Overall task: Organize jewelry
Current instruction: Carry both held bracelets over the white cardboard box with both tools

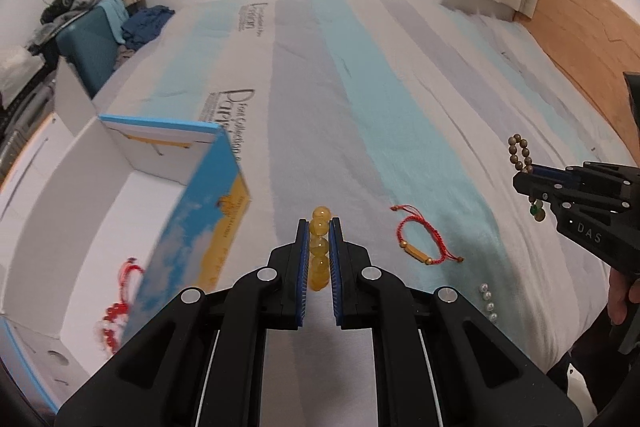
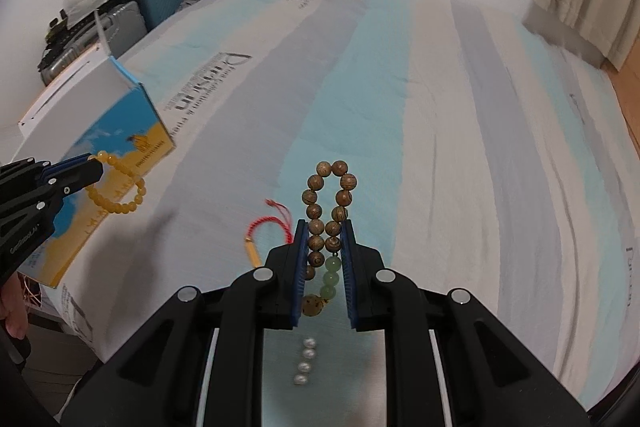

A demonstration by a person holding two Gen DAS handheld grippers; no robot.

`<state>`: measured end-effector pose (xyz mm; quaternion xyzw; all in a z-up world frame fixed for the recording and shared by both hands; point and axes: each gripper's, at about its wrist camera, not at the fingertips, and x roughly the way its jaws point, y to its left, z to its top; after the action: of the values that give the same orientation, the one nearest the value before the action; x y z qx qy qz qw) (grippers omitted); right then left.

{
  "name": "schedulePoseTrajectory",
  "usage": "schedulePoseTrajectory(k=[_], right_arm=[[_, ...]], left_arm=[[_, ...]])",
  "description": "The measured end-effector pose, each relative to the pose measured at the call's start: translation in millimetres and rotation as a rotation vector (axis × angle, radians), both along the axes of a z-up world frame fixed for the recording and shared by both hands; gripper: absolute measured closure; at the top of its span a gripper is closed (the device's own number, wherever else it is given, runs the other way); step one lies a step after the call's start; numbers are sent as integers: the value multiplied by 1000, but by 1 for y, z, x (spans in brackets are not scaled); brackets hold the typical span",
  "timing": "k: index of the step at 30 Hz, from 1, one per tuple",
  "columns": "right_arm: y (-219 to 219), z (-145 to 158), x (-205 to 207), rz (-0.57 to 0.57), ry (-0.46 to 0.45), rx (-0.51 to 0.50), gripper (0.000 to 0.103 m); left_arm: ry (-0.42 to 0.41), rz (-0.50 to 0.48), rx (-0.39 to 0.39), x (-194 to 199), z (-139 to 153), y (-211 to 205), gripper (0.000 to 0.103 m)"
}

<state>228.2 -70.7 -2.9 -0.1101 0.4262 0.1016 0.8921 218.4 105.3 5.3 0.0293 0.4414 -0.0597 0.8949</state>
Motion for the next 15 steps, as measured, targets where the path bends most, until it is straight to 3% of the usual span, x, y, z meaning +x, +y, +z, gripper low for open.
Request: schedulePoseTrajectory(k=[15], right_arm=[[86, 40, -18, 137, -73, 20, 88]], left_arm=[[-64, 90, 17, -32, 51, 63, 94]])
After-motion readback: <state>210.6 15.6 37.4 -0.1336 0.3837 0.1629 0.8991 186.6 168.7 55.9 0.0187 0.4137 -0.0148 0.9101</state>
